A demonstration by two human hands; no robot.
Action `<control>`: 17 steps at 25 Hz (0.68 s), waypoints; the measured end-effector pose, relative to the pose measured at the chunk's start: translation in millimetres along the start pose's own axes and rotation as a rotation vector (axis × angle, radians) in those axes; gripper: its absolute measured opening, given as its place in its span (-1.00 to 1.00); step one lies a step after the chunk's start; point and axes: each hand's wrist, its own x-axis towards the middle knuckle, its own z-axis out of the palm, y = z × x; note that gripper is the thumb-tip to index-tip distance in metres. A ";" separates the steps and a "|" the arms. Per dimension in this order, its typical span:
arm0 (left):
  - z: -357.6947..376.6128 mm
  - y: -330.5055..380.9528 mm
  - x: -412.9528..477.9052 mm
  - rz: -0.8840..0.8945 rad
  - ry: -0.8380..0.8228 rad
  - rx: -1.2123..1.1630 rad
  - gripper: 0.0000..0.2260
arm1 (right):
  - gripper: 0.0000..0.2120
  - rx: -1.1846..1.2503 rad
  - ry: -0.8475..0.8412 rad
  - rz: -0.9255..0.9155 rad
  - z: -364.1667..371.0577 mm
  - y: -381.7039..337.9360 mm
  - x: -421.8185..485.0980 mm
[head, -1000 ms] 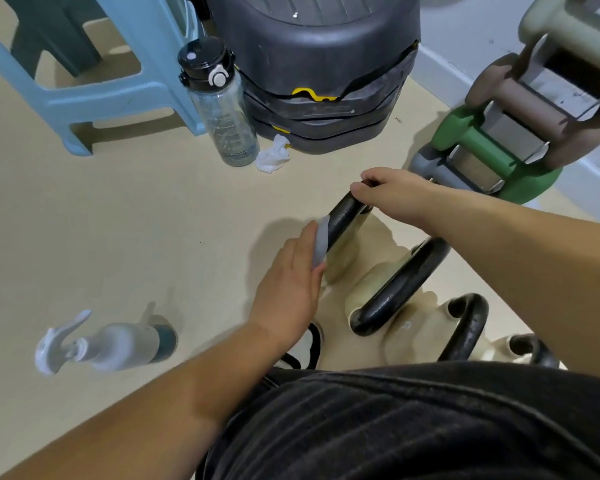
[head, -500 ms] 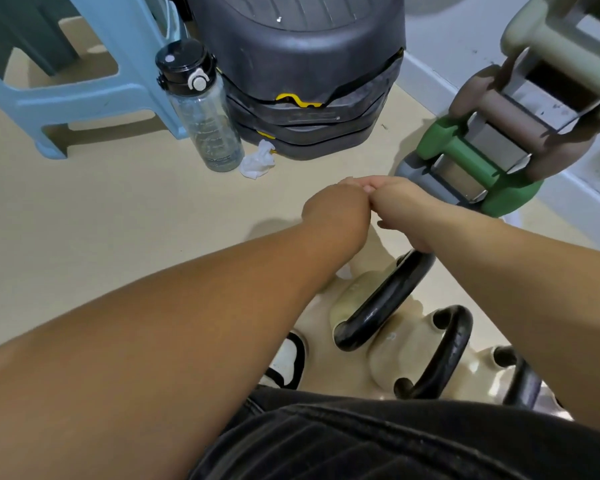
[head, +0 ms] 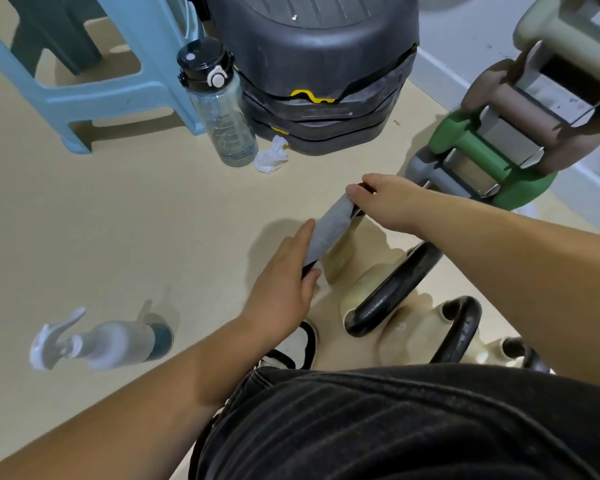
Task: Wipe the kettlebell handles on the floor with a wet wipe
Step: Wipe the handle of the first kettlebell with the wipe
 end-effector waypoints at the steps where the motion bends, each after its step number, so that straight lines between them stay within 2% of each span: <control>1: 1.9 -0.2 2.7 -0.006 0.012 0.004 -0.39 | -0.55 0.016 -0.013 0.008 0.9 -1.5 -0.1; 4: -0.5 14.3 29.2 -0.063 0.007 0.234 -0.52 | -0.66 0.037 -0.013 0.020 0.9 1.8 5.8; 7: -8.8 42.7 71.6 -0.095 -0.195 0.379 -0.66 | -0.68 0.048 -0.006 0.028 -0.7 7.3 6.2; 9: -9.0 59.8 100.0 -0.048 -0.289 0.334 -0.69 | -0.69 0.069 -0.009 0.025 -1.2 3.1 4.5; 10: -6.7 65.2 109.9 -0.056 -0.281 0.293 -0.71 | -0.68 0.084 -0.015 0.021 -0.9 2.0 4.3; 12: -0.5 61.1 108.8 -0.126 -0.200 0.223 -0.60 | -0.63 0.112 -0.014 0.012 -2.9 0.6 4.2; 14: 0.4 42.0 76.6 -0.128 -0.144 0.120 -0.58 | -0.60 0.137 -0.024 0.029 -4.9 2.5 5.9; 17: -8.1 12.9 13.9 -0.003 -0.098 -0.154 -0.70 | -0.60 0.067 -0.049 0.041 -2.1 0.0 3.6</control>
